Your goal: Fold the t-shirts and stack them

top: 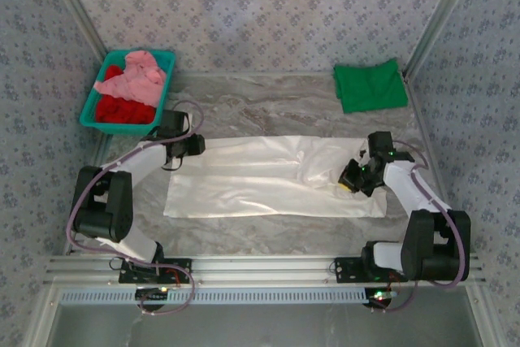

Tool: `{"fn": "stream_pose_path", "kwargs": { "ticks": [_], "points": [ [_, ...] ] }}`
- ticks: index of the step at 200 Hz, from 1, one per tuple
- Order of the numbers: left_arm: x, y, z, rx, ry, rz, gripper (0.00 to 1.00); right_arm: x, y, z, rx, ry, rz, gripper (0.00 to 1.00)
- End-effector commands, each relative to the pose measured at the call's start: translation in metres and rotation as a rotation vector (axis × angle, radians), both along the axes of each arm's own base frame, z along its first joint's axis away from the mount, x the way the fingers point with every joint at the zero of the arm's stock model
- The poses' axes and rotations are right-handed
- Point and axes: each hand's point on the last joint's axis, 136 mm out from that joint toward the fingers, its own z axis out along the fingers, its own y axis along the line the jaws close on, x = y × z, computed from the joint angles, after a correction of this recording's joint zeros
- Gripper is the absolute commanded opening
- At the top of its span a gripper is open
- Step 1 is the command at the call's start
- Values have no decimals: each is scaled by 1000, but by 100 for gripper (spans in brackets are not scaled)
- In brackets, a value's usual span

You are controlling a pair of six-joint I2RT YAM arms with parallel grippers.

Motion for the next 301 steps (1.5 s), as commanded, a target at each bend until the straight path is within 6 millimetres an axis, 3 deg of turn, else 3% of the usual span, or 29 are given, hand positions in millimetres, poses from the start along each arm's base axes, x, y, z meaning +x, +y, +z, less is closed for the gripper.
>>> {"fn": "stream_pose_path", "kwargs": {
  "ticks": [1, 37, 82, 165, 182, 199, 218, 244, 271, 301],
  "points": [
    [9, -3, 12, -18, -30, -8, 35, -21, -2, -10, -41, 84, 45, 7],
    [11, -5, 12, -33, -32, -10, 35, -36, -5, -31, -88, 200, 102, 3],
    [9, -3, 12, -21, -30, -11, 35, -23, -25, -24, -205, 179, 93, 0],
    [10, 1, 10, -7, -37, 4, 35, 30, -27, 66, -146, -128, 30, 0],
    [12, 1, 10, -6, -36, 2, 35, 37, -29, 77, -114, -154, 11, 0],
    [12, 1, 10, -6, -36, 3, 35, 35, -41, 66, -135, -130, -30, 0],
    [13, 2, 11, -4, -36, 3, 35, 23, -46, 39, -129, -38, -30, 1],
    [13, 3, 11, -1, -36, 2, 35, 12, -40, 10, -99, 27, -14, 12],
    [14, 3, 10, 3, -30, 2, 35, 6, -36, 14, -96, 51, 12, 19],
    [17, 3, 13, -2, -41, 4, 35, 10, -51, 34, -188, 18, -3, 22]
  ]
}}
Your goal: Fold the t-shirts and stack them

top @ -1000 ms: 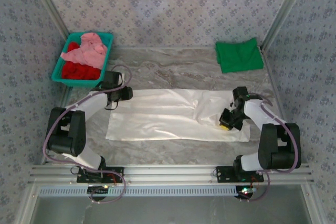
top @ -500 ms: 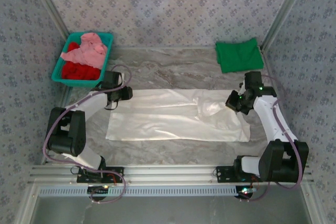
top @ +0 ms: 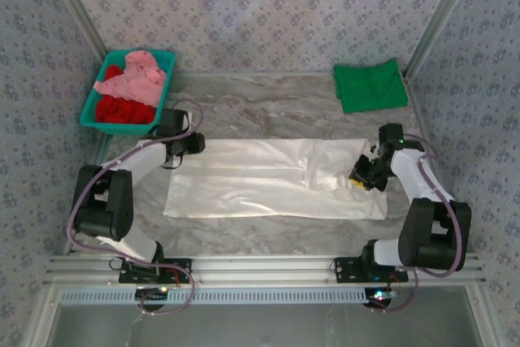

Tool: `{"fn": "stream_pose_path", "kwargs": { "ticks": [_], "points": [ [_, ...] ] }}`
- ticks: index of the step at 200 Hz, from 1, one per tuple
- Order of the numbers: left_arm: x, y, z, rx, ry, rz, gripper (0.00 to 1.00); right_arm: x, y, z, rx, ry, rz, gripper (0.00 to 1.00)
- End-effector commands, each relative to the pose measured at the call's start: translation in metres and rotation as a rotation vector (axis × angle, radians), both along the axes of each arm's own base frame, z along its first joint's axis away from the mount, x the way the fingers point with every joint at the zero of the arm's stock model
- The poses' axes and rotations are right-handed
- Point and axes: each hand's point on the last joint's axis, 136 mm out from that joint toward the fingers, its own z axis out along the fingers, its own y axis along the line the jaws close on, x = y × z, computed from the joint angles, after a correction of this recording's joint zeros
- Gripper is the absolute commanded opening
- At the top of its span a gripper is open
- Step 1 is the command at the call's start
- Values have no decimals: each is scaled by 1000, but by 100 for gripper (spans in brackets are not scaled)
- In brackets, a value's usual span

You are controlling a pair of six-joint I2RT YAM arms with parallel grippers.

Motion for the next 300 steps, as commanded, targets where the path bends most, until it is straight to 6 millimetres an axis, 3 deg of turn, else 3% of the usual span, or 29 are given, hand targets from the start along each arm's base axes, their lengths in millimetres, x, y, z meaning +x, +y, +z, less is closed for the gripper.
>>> {"fn": "stream_pose_path", "kwargs": {
  "ticks": [1, 17, 41, 79, 101, 118, 161, 181, 221, 271, 300],
  "points": [
    [12, 2, 11, 4, -36, 1, 35, 4, -9, 23, -69, -40, 11, 22],
    [12, 0, 11, -8, -36, -1, 35, 17, -8, 32, -75, -124, 9, 24],
    [9, -4, 13, -35, -43, -11, 35, 41, 26, 39, -21, -214, 91, 24],
    [5, -8, 5, -82, -21, -5, 30, 67, 62, 9, -15, -187, 209, 23],
    [-1, -11, -11, -119, 41, -6, 30, 67, 59, -23, -26, -95, 166, 22],
    [-9, -1, -31, -120, 118, 36, 30, 58, 49, -46, -68, -23, 136, 22],
    [-26, 18, -73, -183, 303, 128, 30, 50, 37, -78, -130, 33, 102, 23],
    [-33, 29, -82, -175, 347, 181, 29, 45, 30, -77, -180, 49, 94, 24],
    [-49, 46, -80, -160, 350, 264, 30, 36, 22, -69, -174, 76, 56, 30],
    [-61, 49, -78, -164, 361, 306, 29, 71, 27, -13, -180, -123, 61, 37],
    [-86, 56, -78, -156, 383, 372, 29, 80, 26, -3, -184, -148, 50, 38]
  ]
}}
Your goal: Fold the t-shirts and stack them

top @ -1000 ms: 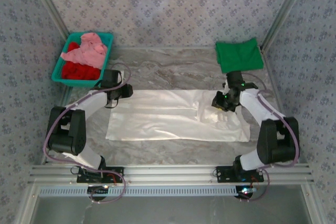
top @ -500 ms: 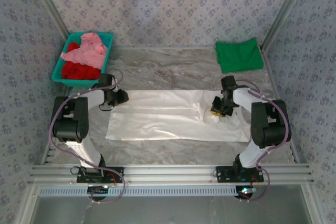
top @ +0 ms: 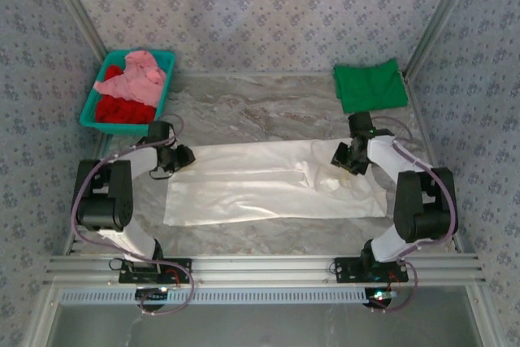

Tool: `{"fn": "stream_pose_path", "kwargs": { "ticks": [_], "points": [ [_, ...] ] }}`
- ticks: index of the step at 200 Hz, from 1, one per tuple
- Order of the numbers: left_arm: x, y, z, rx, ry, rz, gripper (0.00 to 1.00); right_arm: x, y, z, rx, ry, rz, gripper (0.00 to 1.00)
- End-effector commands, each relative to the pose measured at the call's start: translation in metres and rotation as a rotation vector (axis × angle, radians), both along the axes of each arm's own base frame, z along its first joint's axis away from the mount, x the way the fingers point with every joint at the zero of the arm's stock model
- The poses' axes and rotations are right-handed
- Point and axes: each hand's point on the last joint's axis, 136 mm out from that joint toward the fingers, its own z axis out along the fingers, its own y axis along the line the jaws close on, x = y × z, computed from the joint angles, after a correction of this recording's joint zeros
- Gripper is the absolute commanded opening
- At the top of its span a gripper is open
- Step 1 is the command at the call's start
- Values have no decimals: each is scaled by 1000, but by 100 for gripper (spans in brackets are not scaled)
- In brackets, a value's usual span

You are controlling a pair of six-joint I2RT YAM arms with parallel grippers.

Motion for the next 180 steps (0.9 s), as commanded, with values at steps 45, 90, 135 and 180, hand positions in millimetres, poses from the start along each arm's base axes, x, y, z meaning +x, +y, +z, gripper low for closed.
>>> {"fn": "stream_pose_path", "kwargs": {
  "ticks": [45, 90, 135, 180],
  "points": [
    [-79, 16, -4, 49, 130, 121, 28, 51, 9, 10, -11, -32, 33, 42],
    [-30, -18, 91, 151, -178, -57, 29, 88, 20, -6, -6, -44, 19, 39],
    [31, -83, 69, 79, -168, -285, 19, 102, 4, -21, -35, -27, -54, 35],
    [35, -57, 10, 32, -80, -144, 18, 101, -27, -49, -10, 26, -144, 32]
  ]
}}
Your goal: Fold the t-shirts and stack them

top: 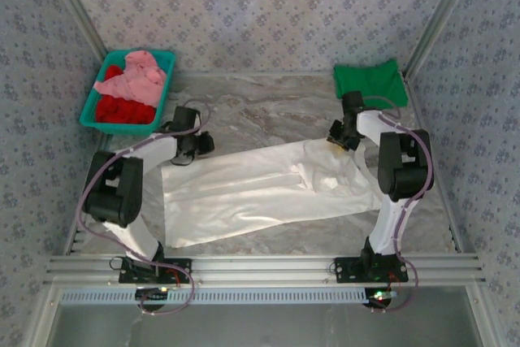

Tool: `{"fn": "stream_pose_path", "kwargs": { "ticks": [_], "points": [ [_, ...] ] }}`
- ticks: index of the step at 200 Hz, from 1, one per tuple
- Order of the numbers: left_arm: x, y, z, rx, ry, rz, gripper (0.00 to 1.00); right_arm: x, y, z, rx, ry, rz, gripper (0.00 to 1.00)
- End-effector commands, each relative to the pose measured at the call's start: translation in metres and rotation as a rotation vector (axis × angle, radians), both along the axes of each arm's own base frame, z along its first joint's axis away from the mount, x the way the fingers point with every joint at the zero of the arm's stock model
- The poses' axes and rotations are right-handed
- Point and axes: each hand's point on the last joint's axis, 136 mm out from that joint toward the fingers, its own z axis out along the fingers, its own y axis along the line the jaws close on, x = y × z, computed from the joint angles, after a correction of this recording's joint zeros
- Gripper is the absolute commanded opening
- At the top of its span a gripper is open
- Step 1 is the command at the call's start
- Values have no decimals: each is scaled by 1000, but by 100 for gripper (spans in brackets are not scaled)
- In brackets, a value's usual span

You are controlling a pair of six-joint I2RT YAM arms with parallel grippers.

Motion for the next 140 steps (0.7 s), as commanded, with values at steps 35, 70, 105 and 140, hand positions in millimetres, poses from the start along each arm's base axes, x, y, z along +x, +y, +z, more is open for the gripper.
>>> {"fn": "stream_pose_path", "kwargs": {
  "ticks": [35, 70, 105, 140],
  "points": [
    [-26, 47, -40, -14, 92, 156, 18, 4, -36, -24, 16, 50, -132, 27],
    [-48, 76, -48, 6, 132, 234, 18, 23, -32, -22, 44, 14, -130, 27],
    [-67, 86, -38, 31, 153, 272, 17, 54, 20, -7, 93, -43, -18, 28],
    [-94, 99, -8, 66, 109, 319, 18, 82, 74, 3, 158, -80, 24, 28]
  ]
}}
